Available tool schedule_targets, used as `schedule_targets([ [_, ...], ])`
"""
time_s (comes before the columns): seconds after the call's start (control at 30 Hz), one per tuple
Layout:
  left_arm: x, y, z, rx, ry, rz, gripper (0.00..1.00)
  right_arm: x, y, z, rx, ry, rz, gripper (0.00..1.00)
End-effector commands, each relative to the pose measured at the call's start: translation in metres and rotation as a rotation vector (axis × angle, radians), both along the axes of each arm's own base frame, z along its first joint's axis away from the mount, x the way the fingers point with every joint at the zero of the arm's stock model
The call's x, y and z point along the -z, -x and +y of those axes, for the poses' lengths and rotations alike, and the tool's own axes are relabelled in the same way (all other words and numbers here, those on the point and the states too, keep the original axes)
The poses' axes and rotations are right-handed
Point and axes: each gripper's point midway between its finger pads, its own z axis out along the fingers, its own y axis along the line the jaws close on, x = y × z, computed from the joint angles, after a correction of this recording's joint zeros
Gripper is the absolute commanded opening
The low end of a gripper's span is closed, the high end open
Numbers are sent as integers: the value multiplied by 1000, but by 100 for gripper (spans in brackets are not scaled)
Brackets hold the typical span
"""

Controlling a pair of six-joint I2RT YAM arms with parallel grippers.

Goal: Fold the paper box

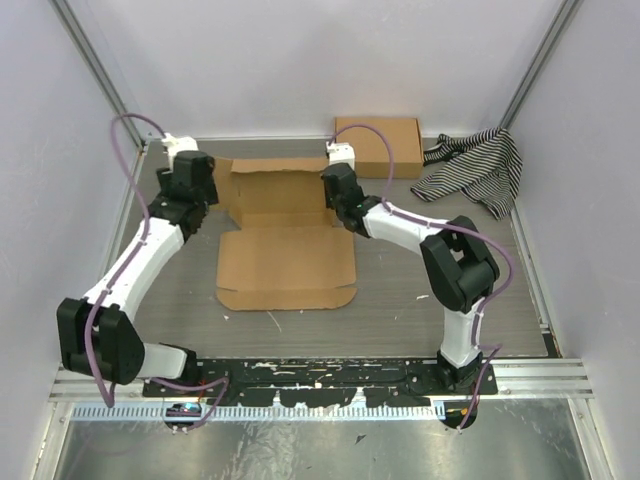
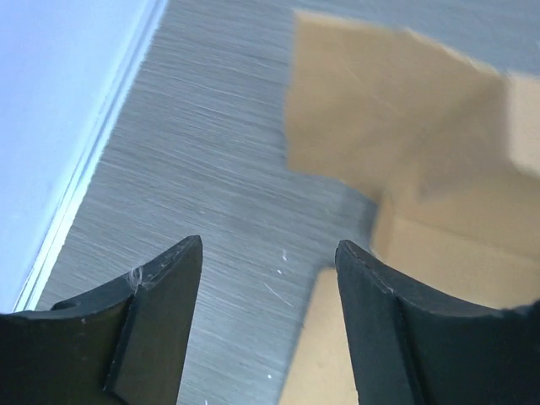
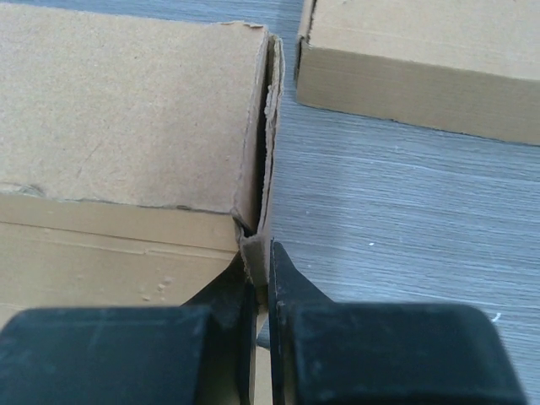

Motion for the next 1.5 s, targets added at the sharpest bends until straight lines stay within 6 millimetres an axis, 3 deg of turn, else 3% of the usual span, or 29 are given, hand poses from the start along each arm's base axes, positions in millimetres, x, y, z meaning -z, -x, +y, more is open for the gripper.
schedule_targets([
  [0.0,-23,-9,41,-112,142,-74,72,5,15,-24,-97,34,90,1],
  [0.13,-10,-27,66,-126,189,-40,72,-2,21,-37,-246,20,107,2],
  [0.33,34,-42,67,-48,305,-6,67,0,24,-65,-352,0,160,2],
  [0.43,51,-45,44,79,382,-23,62,-2,21,-72,-347,-12,166,2],
  [0.6,57,-40,-6,296,559,-120,58,-4,18,-65,-366,-43,177,2],
  [0.77,57,-32,-40,418,605,-141,56,-2,16,-58,-381,-72,190,3],
  [1.0,55,-20,-67,510,659,-116,53,-2,10,-54,-378,-88,198,3],
  [1.27,49,20,-89,551,667,-78,52,-1,0,-50,-345,-119,214,3],
  [1.47,61,21,-118,600,674,-26,51,0,2,-43,-371,-153,220,4],
])
